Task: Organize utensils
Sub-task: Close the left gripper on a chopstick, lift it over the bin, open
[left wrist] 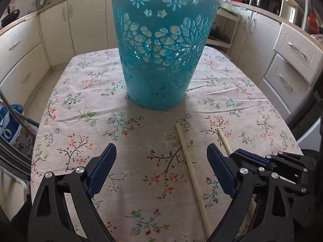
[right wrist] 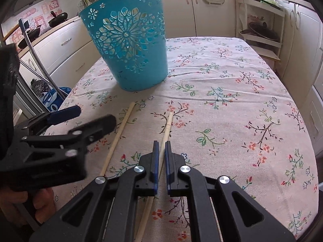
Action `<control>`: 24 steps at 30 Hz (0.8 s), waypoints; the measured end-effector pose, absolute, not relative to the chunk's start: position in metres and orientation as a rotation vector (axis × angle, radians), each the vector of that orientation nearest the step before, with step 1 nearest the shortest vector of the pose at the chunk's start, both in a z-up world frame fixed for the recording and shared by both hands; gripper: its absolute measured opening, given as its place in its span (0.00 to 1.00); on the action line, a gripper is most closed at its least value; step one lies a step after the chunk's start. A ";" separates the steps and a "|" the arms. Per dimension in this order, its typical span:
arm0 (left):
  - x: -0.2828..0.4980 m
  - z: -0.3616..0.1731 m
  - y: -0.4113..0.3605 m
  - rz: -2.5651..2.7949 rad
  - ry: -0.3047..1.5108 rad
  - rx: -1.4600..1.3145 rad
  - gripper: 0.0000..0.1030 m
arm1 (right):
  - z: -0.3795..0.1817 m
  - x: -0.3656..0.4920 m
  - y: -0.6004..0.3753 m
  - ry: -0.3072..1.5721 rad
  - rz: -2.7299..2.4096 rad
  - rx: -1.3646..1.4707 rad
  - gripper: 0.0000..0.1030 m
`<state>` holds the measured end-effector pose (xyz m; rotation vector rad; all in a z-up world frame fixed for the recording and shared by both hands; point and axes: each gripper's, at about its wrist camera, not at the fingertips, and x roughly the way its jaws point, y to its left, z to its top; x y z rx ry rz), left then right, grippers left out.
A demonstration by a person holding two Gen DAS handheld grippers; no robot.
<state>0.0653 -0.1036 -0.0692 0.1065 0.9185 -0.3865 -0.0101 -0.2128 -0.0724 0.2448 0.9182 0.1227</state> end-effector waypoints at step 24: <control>0.064 -0.066 -0.107 -0.463 0.963 0.042 0.04 | -0.077 -0.012 -0.228 0.899 0.149 0.320 0.09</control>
